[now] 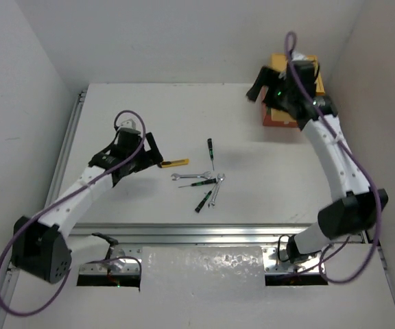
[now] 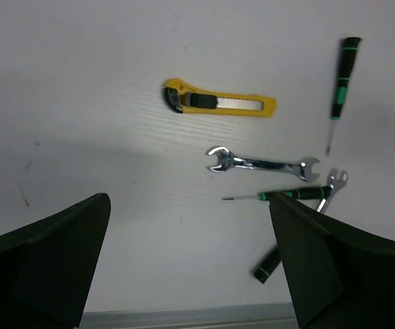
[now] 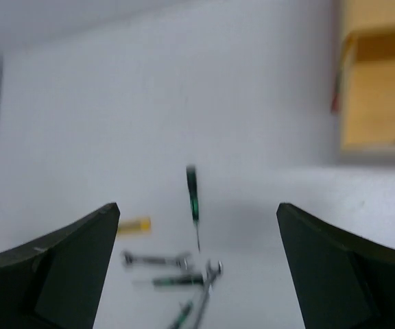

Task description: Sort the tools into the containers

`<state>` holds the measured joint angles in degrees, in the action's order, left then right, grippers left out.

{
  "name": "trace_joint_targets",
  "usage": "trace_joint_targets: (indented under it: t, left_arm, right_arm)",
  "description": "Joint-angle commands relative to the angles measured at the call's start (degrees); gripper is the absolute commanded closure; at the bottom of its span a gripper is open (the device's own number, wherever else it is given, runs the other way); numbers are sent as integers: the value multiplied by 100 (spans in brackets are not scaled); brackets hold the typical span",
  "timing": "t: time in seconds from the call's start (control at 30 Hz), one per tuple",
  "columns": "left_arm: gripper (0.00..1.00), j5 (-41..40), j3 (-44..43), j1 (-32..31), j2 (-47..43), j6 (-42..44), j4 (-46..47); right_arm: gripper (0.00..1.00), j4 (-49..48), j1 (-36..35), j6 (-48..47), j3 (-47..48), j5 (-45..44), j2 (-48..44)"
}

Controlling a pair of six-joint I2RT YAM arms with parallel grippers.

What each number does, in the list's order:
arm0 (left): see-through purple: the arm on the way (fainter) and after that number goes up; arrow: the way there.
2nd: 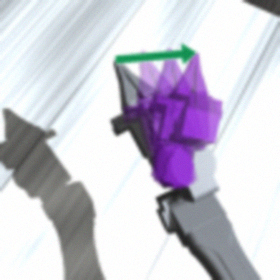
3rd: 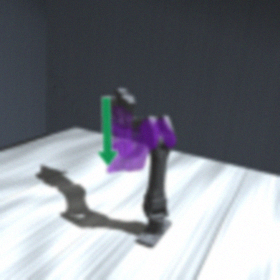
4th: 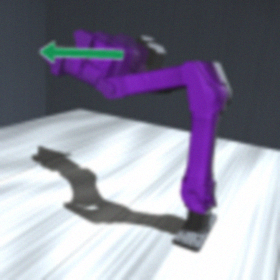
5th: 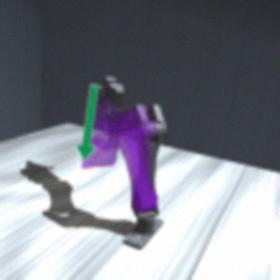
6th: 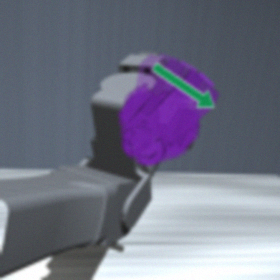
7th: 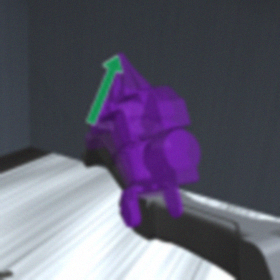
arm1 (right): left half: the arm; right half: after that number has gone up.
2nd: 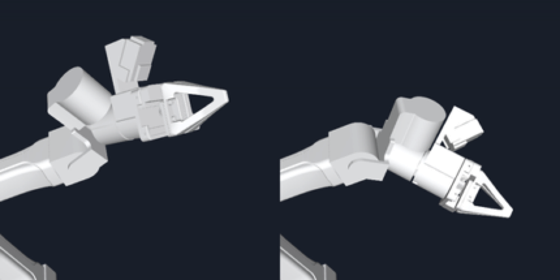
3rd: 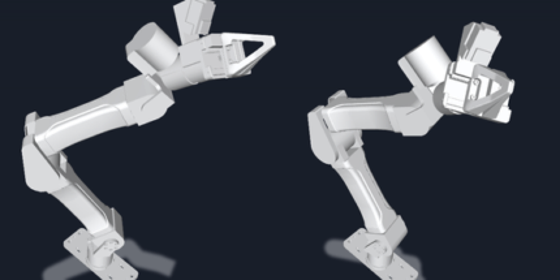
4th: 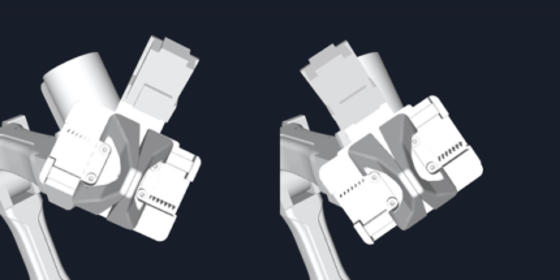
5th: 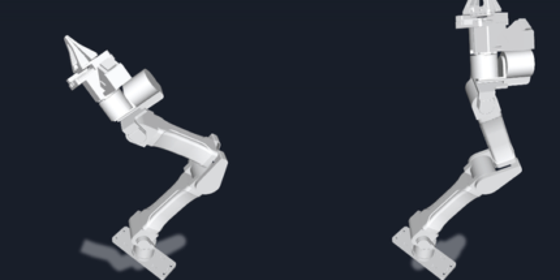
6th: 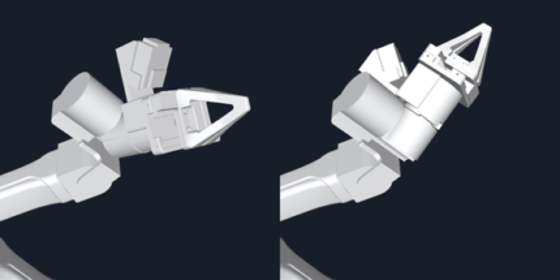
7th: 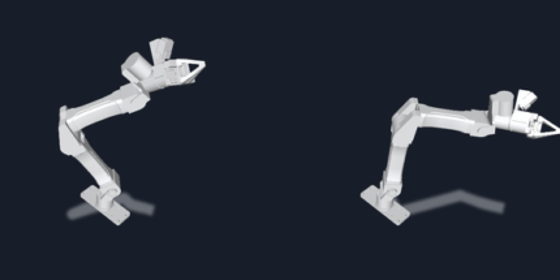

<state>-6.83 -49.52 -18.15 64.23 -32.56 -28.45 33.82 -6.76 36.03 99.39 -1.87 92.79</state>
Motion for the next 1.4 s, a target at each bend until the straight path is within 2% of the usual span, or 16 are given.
trace_joint_targets:
  t: [0.0, 0.1, 0.13, 0.2, 0.23, 0.3, 0.43, 0.67, 0.77, 0.8, 0.87, 0.9, 1.07, 1.17, 1.37]
  left_arm:
    - [0, -657, -531, -144, 806, -708, 314]
    - [0, -1363, -1321, -180, 1924, -1383, -466]
    - [0, -1539, -1506, -215, 2188, -2020, -704]
    - [0, -1969, -2024, -303, 2854, -2770, -1529]
    - [0, -2015, -2140, -373, 3067, -3409, -1837]
    - [0, -1788, -2439, -417, 3613, -3861, -1884]
    - [0, -1506, -3001, -426, 4422, -4206, -1945]
    - [6, -1294, -3143, -487, 5248, -4575, -1795]
    - [21, -1268, -3275, -488, 5486, -4628, -1892]
    - [38, -1268, -3284, -496, 5521, -4663, -1919]
    - [42, -1268, -3266, -505, 5504, -4690, -1893]
    - [48, -1268, -3257, -496, 5495, -4690, -1884]
    - [53, -1303, -3284, -496, 5451, -4672, -1762]
    - [66, -1268, -3388, -488, 5460, -4488, -1533]
    - [79, -1102, -3407, -488, 5408, -4347, -1172]
  right_arm:
    - [2, 309, -676, -1300, -1582, 204, -1156]
    - [1, 309, -1072, -1274, -2940, 39, -2053]
    - [1, 222, -1177, -1239, -3309, 46, -2281]
    - [1, -94, -1222, -1072, -4125, 151, -2860]
    - [1, -243, -1239, -1037, -4339, 239, -3003]
    - [1, -280, -1283, -949, -4716, 389, -3284]
    - [1, -140, -1336, -1053, -4973, 556, -3478]
    - [1, -227, -1336, -1151, -5299, 758, -3997]
    - [1, -297, -1354, -1142, -5413, 942, -4137]
    - [1, -332, -1336, -1133, -5430, 978, -4181]
    - [1, -341, -1336, -1151, -5483, 1022, -4199]
    - [1, -350, -1345, -1151, -5492, 1057, -4225]
    - [1, -438, -1345, -1133, -5633, 1162, -4305]
    - [1, -499, -1336, -1090, -5799, 1320, -4331]
    - [1, -596, -1336, -1063, -6089, 1488, -4393]
